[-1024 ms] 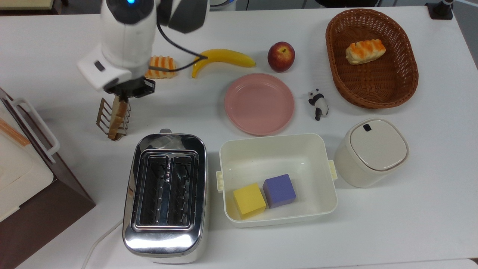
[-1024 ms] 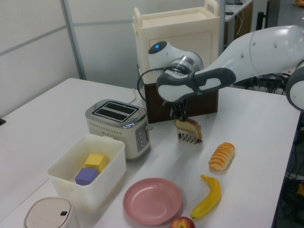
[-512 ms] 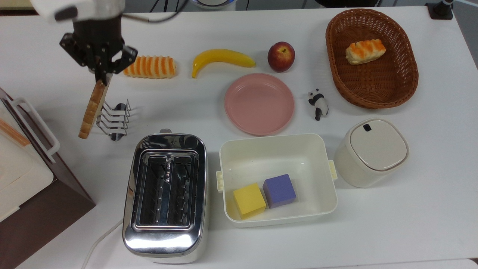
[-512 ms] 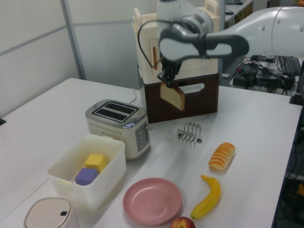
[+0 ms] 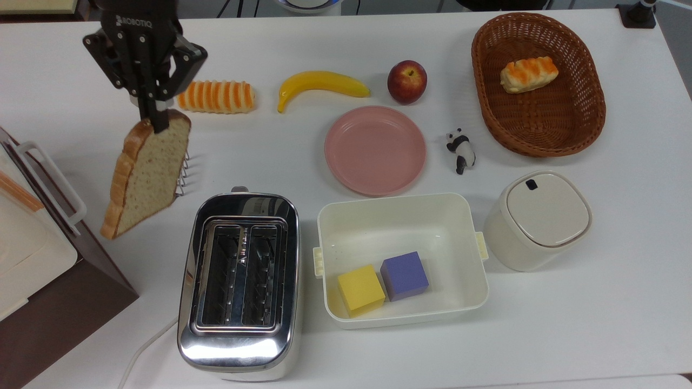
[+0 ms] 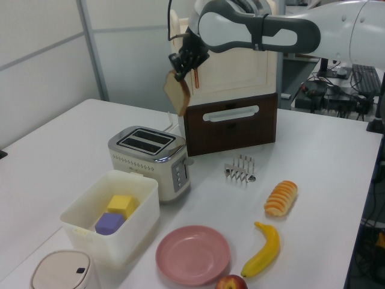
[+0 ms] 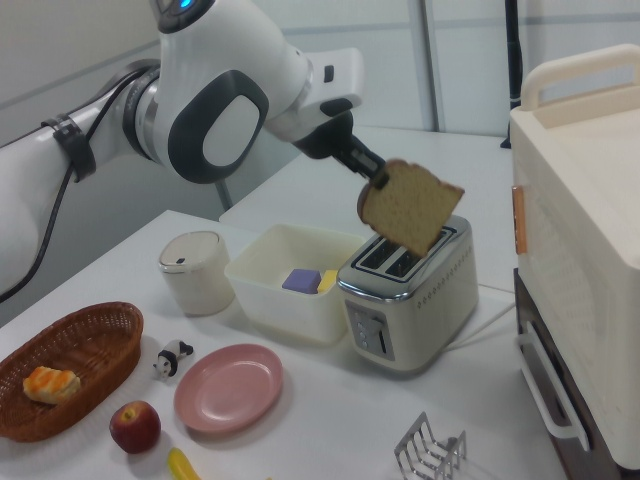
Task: Put the bread in the toaster
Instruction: 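Lift the bread slice up out of the metal rack, then carry the bread over the toaster and lower it into a slot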
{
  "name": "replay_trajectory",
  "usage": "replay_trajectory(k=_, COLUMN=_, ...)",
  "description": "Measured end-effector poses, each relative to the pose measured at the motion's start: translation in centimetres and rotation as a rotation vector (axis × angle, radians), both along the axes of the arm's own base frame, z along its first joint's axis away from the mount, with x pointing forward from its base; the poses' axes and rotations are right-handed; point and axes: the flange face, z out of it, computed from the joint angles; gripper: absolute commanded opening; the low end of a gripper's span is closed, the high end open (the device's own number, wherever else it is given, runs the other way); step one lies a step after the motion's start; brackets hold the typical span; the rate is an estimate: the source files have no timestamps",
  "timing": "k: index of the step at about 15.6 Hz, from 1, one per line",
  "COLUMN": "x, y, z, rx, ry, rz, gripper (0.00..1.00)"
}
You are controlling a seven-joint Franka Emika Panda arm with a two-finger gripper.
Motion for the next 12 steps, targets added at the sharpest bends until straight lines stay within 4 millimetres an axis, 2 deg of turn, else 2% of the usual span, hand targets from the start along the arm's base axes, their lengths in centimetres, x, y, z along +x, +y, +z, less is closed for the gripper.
replay_trajectory(k=3, x=1.1, y=2.3, z=-0.6, rx=0.023, ry=-0.036, rz=-0.007, gripper=0.01)
replay_trajectory(k=7, x=3.4, y=4.8, z=-4.6, rx=0.025, ry=-0.011, rz=0.014, gripper=0.02)
replay_trajectory(k=10, x=4.4, y=5.3, z=-7.0, rx=0.021, ry=0.012, rz=0.018, gripper=0.04)
replay_trajectory(k=11, x=4.5, y=5.3, z=-7.3, rx=0.021, ry=0.016, rz=0.018, gripper=0.12)
replay_trajectory(k=12, x=4.6, y=5.3, z=-7.4, rx=0.018, ry=0.018, rz=0.017, gripper=0.55)
